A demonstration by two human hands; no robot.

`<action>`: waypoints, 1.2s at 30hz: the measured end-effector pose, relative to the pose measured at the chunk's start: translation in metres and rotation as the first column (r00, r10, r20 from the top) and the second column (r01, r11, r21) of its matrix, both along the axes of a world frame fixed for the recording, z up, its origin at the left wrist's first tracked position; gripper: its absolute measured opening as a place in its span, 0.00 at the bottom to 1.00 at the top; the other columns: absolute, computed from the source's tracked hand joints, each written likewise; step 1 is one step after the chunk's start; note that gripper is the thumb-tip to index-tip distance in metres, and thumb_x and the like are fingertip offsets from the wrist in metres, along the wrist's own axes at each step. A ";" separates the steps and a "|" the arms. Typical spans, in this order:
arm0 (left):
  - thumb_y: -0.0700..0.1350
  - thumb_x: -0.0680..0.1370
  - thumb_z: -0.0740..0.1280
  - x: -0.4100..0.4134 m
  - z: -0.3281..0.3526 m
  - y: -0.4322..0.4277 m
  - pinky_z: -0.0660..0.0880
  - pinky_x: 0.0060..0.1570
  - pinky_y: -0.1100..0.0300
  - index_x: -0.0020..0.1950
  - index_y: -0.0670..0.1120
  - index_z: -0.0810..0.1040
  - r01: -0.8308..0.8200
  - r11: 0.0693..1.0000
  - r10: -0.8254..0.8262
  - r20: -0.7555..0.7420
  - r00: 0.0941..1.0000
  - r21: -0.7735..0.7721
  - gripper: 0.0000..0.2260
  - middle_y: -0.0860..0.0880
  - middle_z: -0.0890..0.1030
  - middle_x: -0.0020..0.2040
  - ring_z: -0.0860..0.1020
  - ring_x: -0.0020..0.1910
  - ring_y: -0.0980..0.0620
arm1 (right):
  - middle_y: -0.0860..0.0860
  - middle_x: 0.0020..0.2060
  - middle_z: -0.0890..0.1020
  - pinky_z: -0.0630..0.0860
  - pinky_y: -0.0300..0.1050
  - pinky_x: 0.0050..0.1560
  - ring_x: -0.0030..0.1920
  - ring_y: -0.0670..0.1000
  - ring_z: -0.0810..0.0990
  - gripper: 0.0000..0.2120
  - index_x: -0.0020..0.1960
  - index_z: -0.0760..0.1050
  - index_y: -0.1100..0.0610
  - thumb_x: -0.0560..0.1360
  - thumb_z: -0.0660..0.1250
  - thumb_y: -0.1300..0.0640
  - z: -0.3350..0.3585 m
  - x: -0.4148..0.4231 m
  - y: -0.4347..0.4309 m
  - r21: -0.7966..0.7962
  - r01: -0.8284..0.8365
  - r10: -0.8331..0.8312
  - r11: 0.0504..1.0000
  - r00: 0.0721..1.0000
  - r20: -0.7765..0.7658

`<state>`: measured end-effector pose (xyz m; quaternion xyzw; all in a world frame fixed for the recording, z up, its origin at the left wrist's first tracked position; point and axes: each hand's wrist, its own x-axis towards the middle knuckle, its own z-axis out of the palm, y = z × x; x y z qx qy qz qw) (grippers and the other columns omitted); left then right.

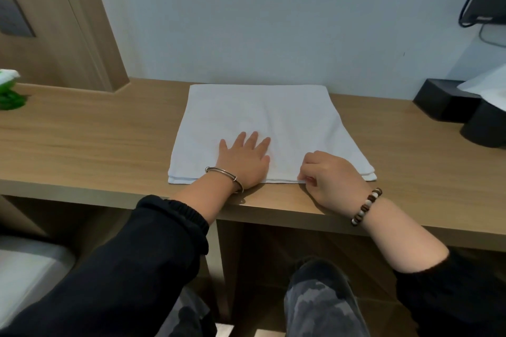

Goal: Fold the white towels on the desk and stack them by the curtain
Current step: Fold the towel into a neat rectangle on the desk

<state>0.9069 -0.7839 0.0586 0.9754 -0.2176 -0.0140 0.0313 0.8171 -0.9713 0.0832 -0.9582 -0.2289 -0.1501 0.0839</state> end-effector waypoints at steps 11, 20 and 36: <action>0.51 0.75 0.70 -0.033 0.034 0.004 0.70 0.42 0.65 0.50 0.51 0.83 0.376 0.893 -0.370 0.071 0.926 -0.250 0.07 0.55 0.78 0.48 0.73 0.44 0.57 | 0.51 0.44 0.79 0.71 0.45 0.40 0.46 0.52 0.75 0.07 0.45 0.81 0.57 0.75 0.64 0.62 -0.003 -0.004 0.001 -0.006 0.059 -0.059 0.998 0.998 -0.013; 0.46 0.77 0.67 -0.037 0.045 0.002 0.71 0.46 0.63 0.49 0.47 0.84 0.343 0.916 -0.333 0.086 0.939 -0.206 0.07 0.53 0.82 0.48 0.72 0.41 0.57 | 0.50 0.46 0.79 0.71 0.45 0.41 0.49 0.52 0.75 0.09 0.47 0.81 0.57 0.76 0.62 0.61 -0.003 -0.006 0.004 0.017 0.129 -0.128 0.992 0.991 -0.032; 0.46 0.81 0.57 -0.050 0.045 -0.004 0.73 0.39 0.57 0.46 0.45 0.81 0.470 0.879 -0.477 0.188 0.858 0.086 0.14 0.51 0.72 0.38 0.73 0.37 0.51 | 0.51 0.44 0.80 0.65 0.40 0.40 0.46 0.52 0.77 0.07 0.46 0.82 0.58 0.76 0.65 0.61 0.004 -0.008 0.006 0.011 0.132 -0.132 0.991 0.991 0.004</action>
